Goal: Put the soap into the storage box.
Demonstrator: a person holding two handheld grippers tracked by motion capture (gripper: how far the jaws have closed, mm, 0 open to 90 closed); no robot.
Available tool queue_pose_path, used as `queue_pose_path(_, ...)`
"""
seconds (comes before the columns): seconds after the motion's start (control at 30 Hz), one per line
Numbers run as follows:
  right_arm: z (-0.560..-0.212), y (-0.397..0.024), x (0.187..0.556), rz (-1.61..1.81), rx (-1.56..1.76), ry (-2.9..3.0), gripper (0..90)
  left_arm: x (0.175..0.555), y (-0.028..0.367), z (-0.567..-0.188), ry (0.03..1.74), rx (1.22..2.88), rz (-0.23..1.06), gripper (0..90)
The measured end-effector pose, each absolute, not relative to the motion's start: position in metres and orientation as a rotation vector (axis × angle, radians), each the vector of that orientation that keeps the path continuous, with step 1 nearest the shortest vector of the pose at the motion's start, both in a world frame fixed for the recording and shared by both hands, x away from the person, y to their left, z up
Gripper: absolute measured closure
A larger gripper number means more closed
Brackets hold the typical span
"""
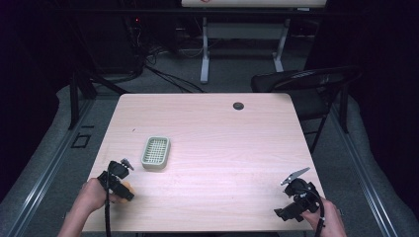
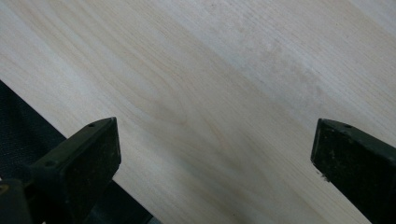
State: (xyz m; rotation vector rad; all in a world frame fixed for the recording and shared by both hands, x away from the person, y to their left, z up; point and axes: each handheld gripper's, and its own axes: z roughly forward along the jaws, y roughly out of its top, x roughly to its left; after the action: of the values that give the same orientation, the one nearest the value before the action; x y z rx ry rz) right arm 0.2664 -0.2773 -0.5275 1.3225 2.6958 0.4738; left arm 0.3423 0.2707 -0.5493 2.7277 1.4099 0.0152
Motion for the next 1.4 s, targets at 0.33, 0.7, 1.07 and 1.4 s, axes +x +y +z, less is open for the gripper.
queue_pose_path(0.33, -0.530, -0.277, 0.266, 0.495, 1.331, 2.689, 1.2, 0.343, 0.270, -0.551, 1.419, 2.742, 0.005, 26.7)
queue_pose_path(0.7, -0.529, -0.276, 0.267, 0.465, 1.321, 2.704, 1.2, 0.342, 0.280, -0.547, 1.459, 2.700, -0.007, 26.9)
queue_pose_path(1.07, -0.528, -0.277, 0.267, 0.448, 1.320, 2.712, 1.2, 0.340, 0.282, -0.532, 1.443, 2.689, 0.019, 26.8)
queue_pose_path(1.4, -0.529, -0.277, 0.267, 0.445, 1.316, 2.704, 1.2, 0.344, 0.274, -0.520, 1.405, 2.697, 0.045, 26.8)
